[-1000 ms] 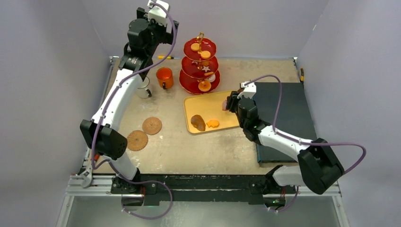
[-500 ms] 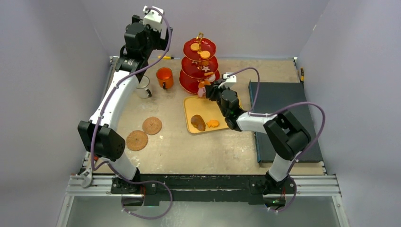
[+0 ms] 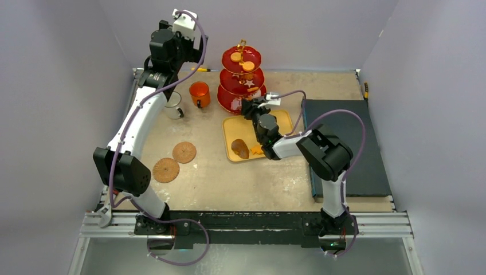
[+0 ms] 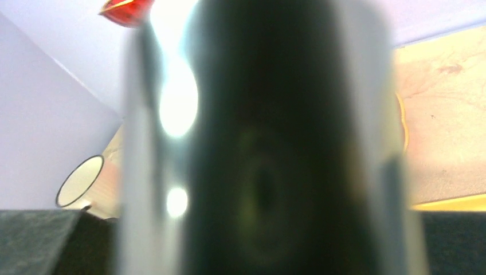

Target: Serve the afternoon tea

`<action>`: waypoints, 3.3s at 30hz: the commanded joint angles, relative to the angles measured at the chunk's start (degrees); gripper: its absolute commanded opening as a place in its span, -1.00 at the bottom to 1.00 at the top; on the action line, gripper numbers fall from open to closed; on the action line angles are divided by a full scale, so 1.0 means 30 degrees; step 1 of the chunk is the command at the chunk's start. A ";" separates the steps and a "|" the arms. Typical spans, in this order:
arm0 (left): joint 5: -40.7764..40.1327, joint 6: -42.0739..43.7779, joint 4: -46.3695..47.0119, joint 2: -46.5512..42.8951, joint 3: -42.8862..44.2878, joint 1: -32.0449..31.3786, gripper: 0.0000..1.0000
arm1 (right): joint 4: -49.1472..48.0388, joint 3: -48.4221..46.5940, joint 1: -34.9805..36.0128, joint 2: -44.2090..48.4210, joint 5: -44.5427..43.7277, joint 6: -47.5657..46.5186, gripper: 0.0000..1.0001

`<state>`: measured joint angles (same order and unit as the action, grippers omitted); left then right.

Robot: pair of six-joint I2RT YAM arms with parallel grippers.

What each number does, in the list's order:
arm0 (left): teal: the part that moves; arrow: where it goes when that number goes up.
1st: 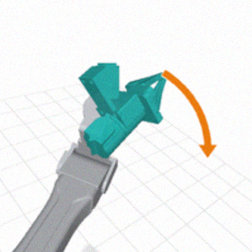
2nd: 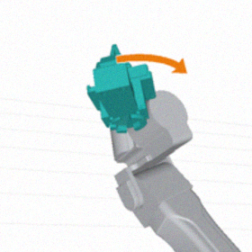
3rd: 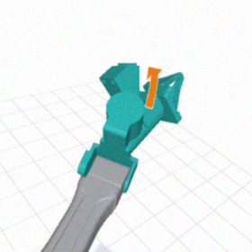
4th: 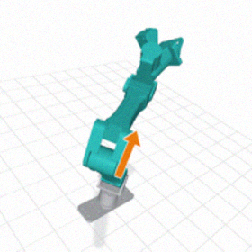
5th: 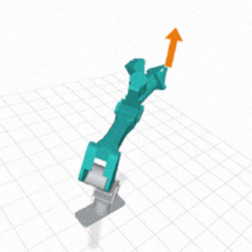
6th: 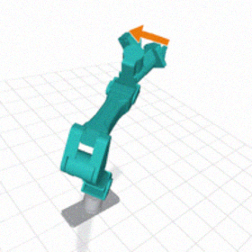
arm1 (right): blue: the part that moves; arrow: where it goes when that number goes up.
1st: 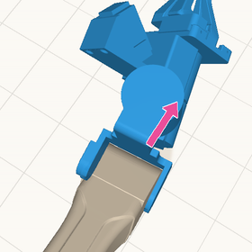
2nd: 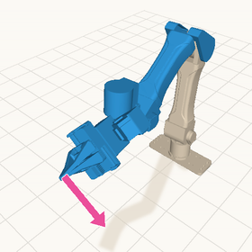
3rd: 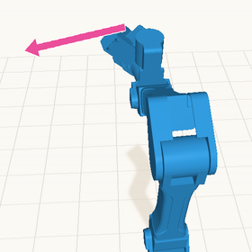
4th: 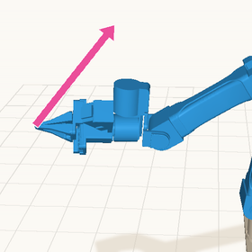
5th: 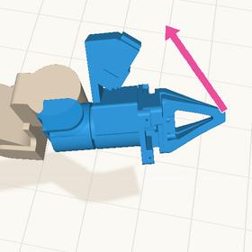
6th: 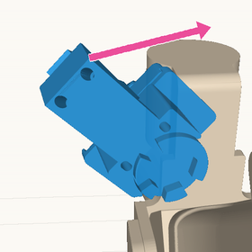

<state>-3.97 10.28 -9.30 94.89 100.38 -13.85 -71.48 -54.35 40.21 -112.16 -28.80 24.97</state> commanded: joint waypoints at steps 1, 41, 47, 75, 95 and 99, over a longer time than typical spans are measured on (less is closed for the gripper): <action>0.0361 0.0229 0.0320 -0.0810 -0.0344 0.0205 0.99 | -0.3071 -0.1048 0.0016 -0.1057 -0.2382 0.0080 -0.09; 0.1676 -0.0125 -0.2779 -0.1035 0.1100 0.0389 0.99 | 0.4644 0.7833 0.4949 0.8446 0.1137 -0.5512 0.41; 0.1674 -0.0031 -0.2748 -0.1015 0.1137 0.0454 0.99 | 0.4034 0.7713 0.4961 0.7640 0.1982 -0.5793 0.05; 0.1908 0.0132 -0.2095 -0.0469 0.1342 0.0791 0.99 | 0.0915 -0.4368 0.1968 -0.0694 0.2276 -0.8997 -0.33; 0.2067 0.0088 -0.2309 -0.0371 0.1287 0.0970 0.99 | -0.3112 -0.6652 0.1953 -0.4413 -0.1246 -1.0805 0.24; 0.2193 0.0026 -0.2312 -0.0426 0.1186 0.0983 0.99 | -0.2981 -0.4802 0.2081 -0.2854 -0.0566 -1.0435 0.32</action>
<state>1.52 10.55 -17.67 94.39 102.10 -11.57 -75.81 -72.12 46.11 -127.20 -30.63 -6.74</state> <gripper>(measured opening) 0.993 0.650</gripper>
